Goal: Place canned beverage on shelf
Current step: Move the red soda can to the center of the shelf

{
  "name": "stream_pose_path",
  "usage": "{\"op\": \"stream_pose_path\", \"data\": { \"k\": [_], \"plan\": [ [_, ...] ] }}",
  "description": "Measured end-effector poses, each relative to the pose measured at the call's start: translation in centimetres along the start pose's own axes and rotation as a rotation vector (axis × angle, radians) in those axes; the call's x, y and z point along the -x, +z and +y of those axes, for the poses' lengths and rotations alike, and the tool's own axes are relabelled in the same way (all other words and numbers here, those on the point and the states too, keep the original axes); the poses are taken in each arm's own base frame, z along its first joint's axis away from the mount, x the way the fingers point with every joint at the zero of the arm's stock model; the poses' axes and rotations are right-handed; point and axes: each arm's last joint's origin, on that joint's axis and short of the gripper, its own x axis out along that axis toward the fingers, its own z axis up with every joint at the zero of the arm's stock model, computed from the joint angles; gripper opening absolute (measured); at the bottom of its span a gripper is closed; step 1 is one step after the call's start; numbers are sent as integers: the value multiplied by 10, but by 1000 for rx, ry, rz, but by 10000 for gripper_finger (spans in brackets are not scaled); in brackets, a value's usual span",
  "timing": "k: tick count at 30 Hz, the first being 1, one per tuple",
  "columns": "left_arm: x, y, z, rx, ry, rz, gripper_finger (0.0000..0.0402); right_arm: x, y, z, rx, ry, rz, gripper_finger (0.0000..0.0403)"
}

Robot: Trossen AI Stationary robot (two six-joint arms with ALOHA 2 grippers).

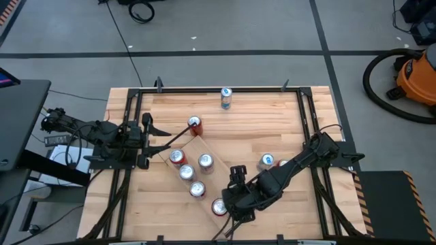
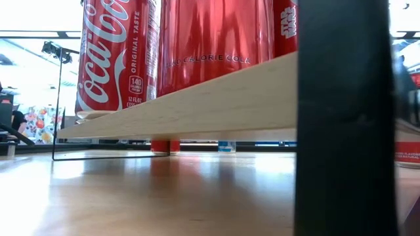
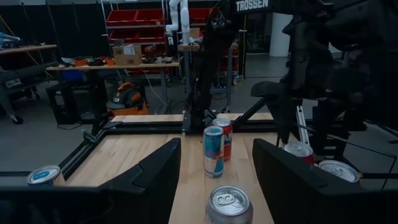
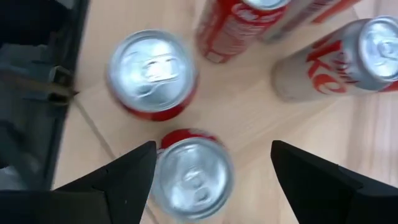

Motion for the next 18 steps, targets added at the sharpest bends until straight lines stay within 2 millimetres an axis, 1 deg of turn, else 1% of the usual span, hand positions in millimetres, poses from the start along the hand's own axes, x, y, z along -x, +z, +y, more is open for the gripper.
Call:
{"op": "stream_pose_path", "data": {
  "k": [6,18],
  "plan": [
    [0,0,0,21,0,0,210,3,-4,8,21,10,3,326],
    [0,0,0,25,0,3,210,0,-4,11,-3,-1,8,326]
  ]
}}
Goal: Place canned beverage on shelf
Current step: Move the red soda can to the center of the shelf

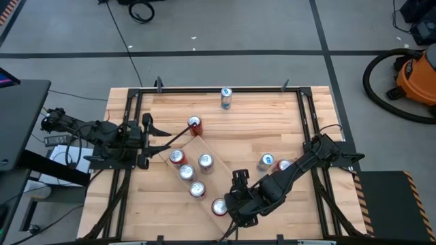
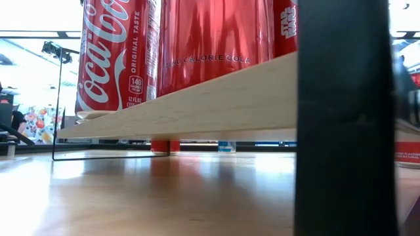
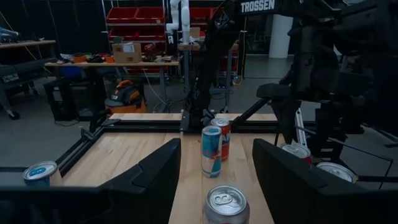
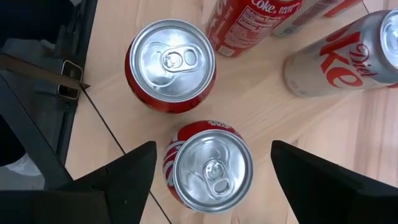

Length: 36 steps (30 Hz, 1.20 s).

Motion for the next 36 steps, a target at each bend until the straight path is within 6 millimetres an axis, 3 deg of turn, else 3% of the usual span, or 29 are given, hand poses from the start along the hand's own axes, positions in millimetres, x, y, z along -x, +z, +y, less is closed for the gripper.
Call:
{"op": "stream_pose_path", "data": {
  "k": [22,36],
  "plan": [
    [0,-1,0,1,0,7,210,-23,-16,6,37,-47,95,326],
    [0,-1,0,1,0,6,210,-33,-10,-15,138,-96,95,320]
  ]
}}
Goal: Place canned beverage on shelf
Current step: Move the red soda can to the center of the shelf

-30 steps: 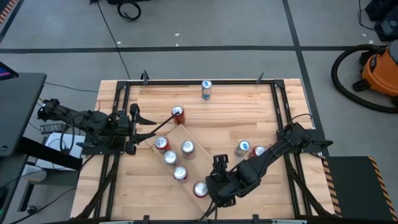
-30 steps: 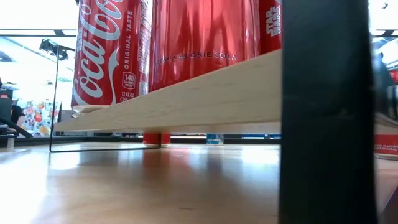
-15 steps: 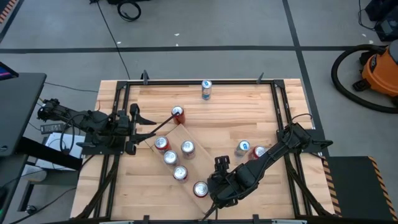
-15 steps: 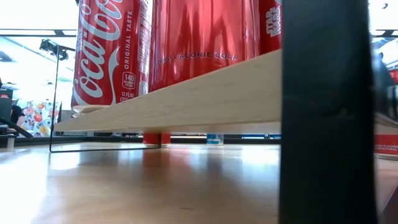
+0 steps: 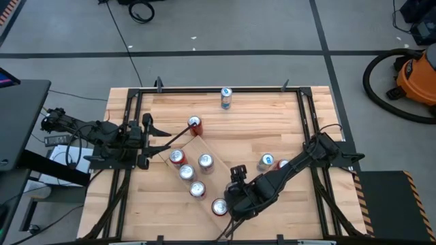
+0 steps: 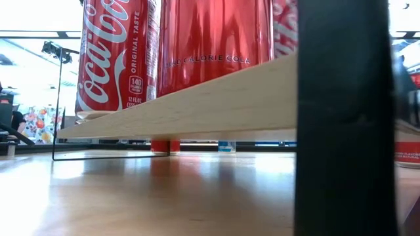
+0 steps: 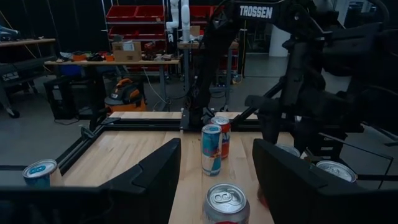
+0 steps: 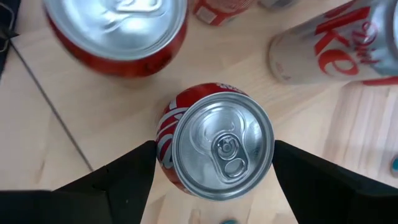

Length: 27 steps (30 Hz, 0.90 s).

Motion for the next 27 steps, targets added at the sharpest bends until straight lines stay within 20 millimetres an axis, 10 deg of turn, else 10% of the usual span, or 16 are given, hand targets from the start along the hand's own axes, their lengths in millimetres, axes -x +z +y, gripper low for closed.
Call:
{"op": "stream_pose_path", "data": {
  "k": [27],
  "plan": [
    [0,-3,0,-19,0,25,210,-21,18,-56,60,31,-54,320]
  ]
}}
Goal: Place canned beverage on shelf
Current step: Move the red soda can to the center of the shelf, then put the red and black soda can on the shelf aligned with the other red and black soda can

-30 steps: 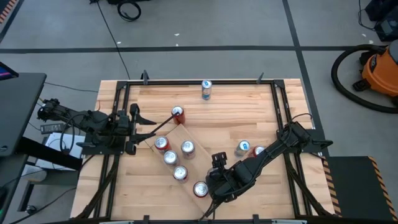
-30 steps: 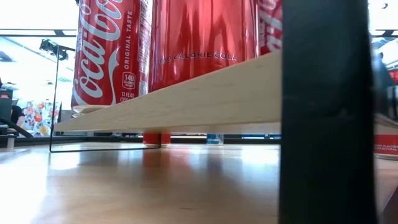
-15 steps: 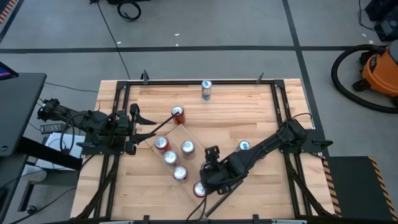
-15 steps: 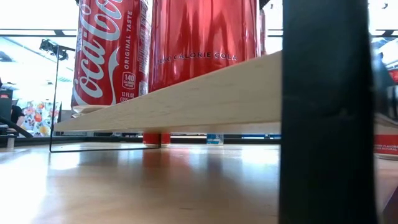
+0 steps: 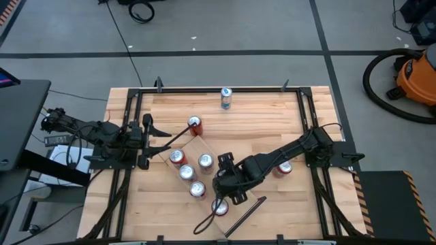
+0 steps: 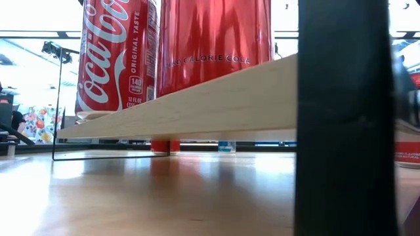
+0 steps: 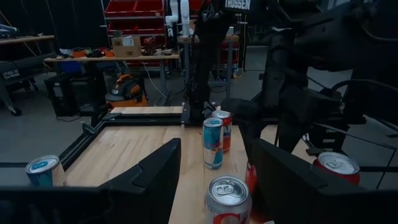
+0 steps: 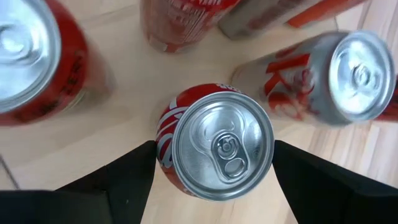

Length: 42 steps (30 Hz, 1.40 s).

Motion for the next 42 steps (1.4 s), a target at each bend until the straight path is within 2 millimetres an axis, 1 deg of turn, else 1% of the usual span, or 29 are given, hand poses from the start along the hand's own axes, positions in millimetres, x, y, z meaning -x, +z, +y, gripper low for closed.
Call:
{"op": "stream_pose_path", "data": {
  "k": [9,22,27,33,36,42],
  "plan": [
    [0,0,0,-1,0,0,210,-4,6,-12,13,19,-53,320],
    [0,0,0,-1,0,0,210,-5,13,-13,-17,64,-122,320],
    [0,0,0,-1,0,0,210,-5,13,-13,-62,57,-126,331],
    [0,0,0,0,0,0,210,-4,14,-13,-65,57,-130,346],
    [0,0,0,-1,0,0,210,-2,15,-13,-72,58,-137,349],
    [0,0,0,0,0,0,210,11,18,-10,-63,63,-157,350]
  ]
}}
